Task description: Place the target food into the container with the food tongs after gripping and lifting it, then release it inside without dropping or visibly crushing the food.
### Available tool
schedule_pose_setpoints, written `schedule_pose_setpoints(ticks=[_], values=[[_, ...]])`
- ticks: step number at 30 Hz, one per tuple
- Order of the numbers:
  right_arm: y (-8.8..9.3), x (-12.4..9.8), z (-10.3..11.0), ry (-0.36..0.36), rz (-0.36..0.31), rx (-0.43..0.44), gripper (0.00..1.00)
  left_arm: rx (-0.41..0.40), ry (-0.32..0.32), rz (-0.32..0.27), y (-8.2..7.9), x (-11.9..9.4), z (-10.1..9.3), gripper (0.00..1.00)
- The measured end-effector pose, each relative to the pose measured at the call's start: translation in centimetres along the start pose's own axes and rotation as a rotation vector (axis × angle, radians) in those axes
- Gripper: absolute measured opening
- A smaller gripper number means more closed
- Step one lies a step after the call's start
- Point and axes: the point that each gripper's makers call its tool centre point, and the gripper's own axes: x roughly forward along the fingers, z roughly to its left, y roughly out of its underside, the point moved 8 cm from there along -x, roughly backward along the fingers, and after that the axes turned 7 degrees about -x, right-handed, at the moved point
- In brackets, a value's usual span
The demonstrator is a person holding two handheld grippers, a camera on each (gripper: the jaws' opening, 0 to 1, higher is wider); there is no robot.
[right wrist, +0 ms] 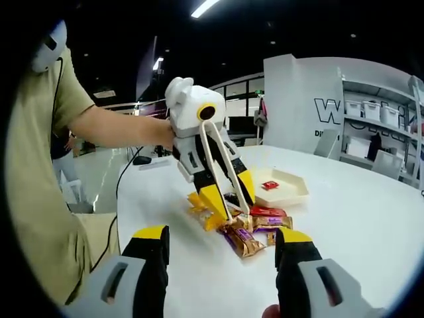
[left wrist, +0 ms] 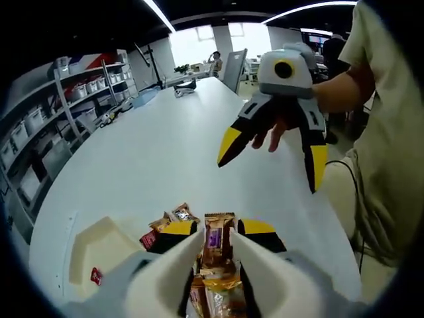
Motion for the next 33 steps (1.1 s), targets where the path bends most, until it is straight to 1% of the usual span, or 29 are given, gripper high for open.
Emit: schedule_pose_setpoints(ticks=[21, 28, 33], values=[[0.1, -0.1, -0.2, 0.001, 0.0, 0.0, 0.63, -0.016, -0.003, 0.035, 0.9, 1.6, 0.1, 0.24], [0.1, -0.1, -0.2, 0.002, -0.001, 0.002, 0.63, -0.002, -0.007, 0.059, 1.5, 2.3, 0.1, 0.24], [0.2, -0.2, -0.3, 0.003, -0.001, 0.002, 0.63, -0.008, -0.007, 0.058, 1.7, 2.5, 0.2, 0.24]])
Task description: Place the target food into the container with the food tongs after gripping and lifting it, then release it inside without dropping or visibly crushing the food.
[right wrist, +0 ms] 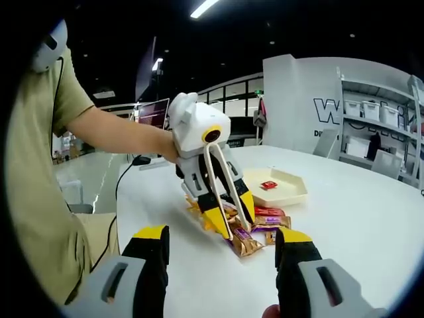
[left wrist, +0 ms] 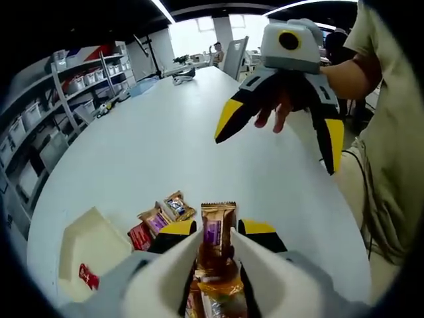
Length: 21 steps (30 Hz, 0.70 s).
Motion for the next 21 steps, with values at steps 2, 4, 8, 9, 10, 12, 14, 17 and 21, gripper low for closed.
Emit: schedule_pose_setpoints(ticks=[2, 4, 8, 9, 10, 12, 14, 17, 21], values=[[0.04, -0.01, 0.03, 0.0, 0.001, 0.0, 0.63, 0.002, -0.004, -0.003, 0.0, 0.02, 0.08, 0.24], [0.1, -0.01, 0.1, -0.001, 0.002, 0.002, 0.63, 0.002, -0.006, -0.005, -0.01, 0.05, 0.13, 0.24], [0.18, -0.04, 0.17, -0.001, 0.002, 0.003, 0.63, -0.002, -0.005, -0.005, -0.03, 0.15, 0.19, 0.24], [0.19, -0.04, 0.18, -0.001, 0.002, 0.003, 0.63, -0.001, -0.006, -0.006, -0.04, 0.17, 0.2, 0.24], [0.2, -0.04, 0.19, -0.001, 0.002, 0.004, 0.63, -0.006, -0.006, -0.008, -0.07, 0.2, 0.2, 0.24], [0.21, -0.05, 0.18, -0.002, 0.003, 0.004, 0.63, -0.018, -0.003, -0.006, -0.03, 0.29, 0.21, 0.24], [0.21, -0.05, 0.17, -0.002, 0.003, 0.004, 0.63, -0.026, 0.001, -0.002, 0.07, 0.43, 0.18, 0.24], [0.18, -0.06, 0.17, -0.002, 0.003, 0.004, 0.63, -0.033, 0.001, 0.001, 0.07, 0.46, 0.11, 0.24], [0.2, -0.05, 0.19, -0.002, 0.002, 0.004, 0.63, -0.042, 0.003, 0.0, 0.1, 0.45, 0.11, 0.24]])
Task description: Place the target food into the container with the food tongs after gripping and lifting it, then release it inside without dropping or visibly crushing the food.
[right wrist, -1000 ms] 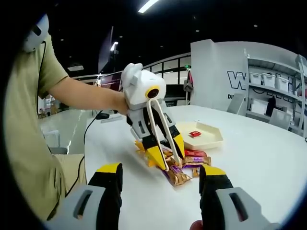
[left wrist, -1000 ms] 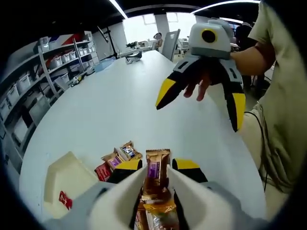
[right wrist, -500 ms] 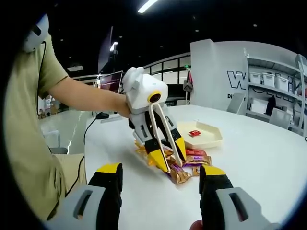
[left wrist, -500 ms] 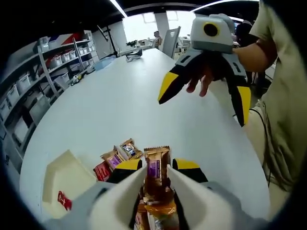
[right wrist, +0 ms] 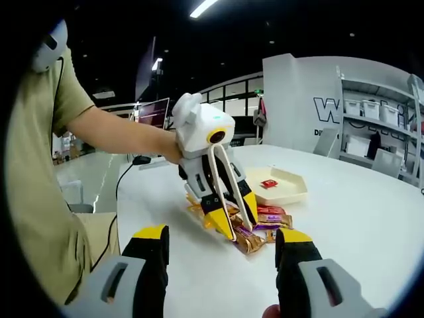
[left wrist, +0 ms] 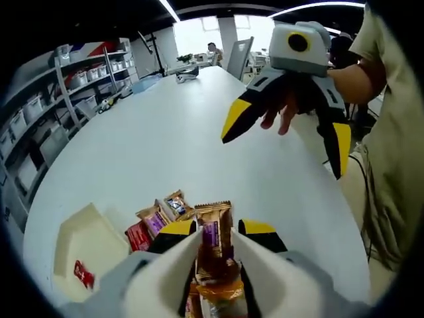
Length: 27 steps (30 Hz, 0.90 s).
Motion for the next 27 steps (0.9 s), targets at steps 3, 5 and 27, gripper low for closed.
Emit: schedule_pose_setpoints(ticks=[3, 5, 27], values=[[0.03, 0.01, 0.07, -0.001, 0.002, -0.001, 0.63, -0.004, 0.004, 0.003, 0.06, 0.08, -0.14, 0.24], [0.03, 0.02, 0.12, -0.001, 0.002, 0.001, 0.63, 0.001, 0.005, 0.003, 0.04, 0.11, -0.19, 0.24], [-0.03, -0.11, 0.15, -0.006, -0.006, 0.0, 0.64, -0.028, -0.006, 0.021, -0.45, -0.09, -0.12, 0.25]])
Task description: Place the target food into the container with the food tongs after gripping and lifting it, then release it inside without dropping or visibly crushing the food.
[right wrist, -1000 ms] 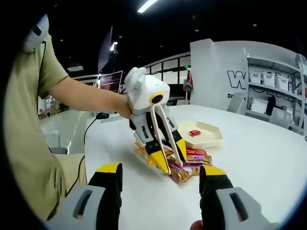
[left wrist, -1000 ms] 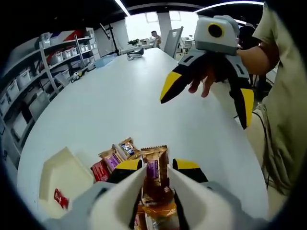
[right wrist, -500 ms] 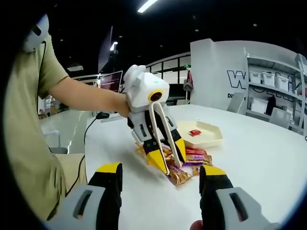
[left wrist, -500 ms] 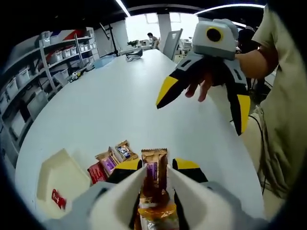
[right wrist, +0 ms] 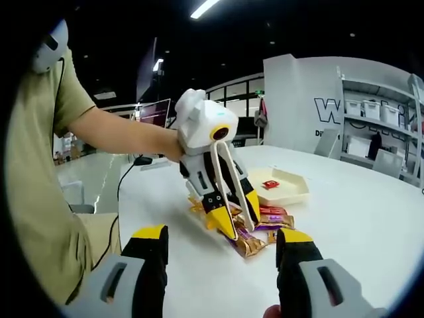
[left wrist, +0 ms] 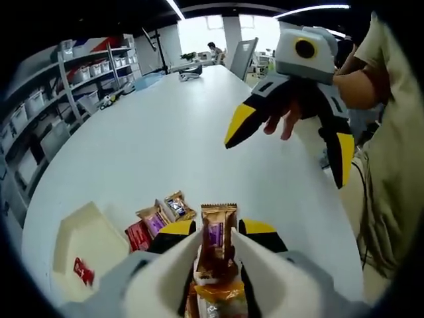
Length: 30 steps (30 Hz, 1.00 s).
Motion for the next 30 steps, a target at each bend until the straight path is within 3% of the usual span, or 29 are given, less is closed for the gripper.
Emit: schedule_pose_setpoints(ticks=[15, 30], values=[[0.08, 0.03, 0.0, -0.005, -0.001, 0.003, 0.64, -0.012, 0.015, 0.022, 0.31, 0.41, -0.09, 0.25], [-0.01, -0.06, -0.04, -0.004, -0.002, 0.0, 0.64, 0.03, 0.02, 0.025, 0.19, 0.36, -0.45, 0.22]])
